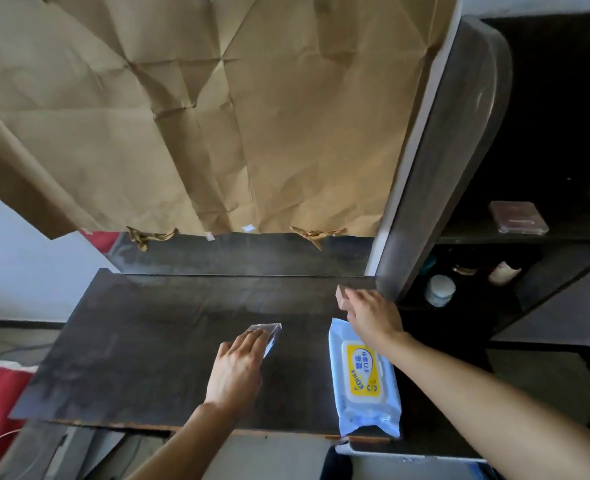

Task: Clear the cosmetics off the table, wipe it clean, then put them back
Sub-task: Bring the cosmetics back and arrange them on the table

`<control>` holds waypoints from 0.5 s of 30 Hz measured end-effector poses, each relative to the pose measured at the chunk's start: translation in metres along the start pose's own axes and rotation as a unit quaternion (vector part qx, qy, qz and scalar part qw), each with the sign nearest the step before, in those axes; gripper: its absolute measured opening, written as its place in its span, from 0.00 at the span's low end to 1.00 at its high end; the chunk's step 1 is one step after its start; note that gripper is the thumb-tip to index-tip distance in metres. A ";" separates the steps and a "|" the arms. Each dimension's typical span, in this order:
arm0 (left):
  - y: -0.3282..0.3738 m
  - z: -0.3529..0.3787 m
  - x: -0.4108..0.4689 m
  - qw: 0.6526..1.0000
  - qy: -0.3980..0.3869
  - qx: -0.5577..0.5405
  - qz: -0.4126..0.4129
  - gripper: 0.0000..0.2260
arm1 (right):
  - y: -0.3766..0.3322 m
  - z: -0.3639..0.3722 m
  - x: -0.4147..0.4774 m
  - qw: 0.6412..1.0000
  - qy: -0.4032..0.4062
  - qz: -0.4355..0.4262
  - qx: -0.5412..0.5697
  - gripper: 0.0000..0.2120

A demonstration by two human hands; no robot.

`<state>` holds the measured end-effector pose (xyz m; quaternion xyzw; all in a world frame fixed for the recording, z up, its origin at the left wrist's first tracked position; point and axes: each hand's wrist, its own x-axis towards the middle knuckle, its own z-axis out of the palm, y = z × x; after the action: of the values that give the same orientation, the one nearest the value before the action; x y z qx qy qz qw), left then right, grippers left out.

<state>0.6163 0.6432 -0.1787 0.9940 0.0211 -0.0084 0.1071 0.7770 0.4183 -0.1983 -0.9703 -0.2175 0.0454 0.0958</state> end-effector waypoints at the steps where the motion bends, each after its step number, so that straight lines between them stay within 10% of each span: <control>1: -0.008 0.003 0.006 1.000 -0.013 -0.001 -0.007 0.31 | -0.002 0.004 0.016 0.999 -0.012 0.014 -0.027 0.17; 15: -0.067 0.032 0.056 0.997 -0.048 -0.036 -0.058 0.29 | -0.046 0.079 0.094 0.958 -0.180 0.021 -0.224 0.31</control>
<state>0.6690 0.7039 -0.2250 0.9851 0.0736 -0.0612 0.1429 0.8320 0.5127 -0.2700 -0.9470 -0.2152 0.1717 -0.1657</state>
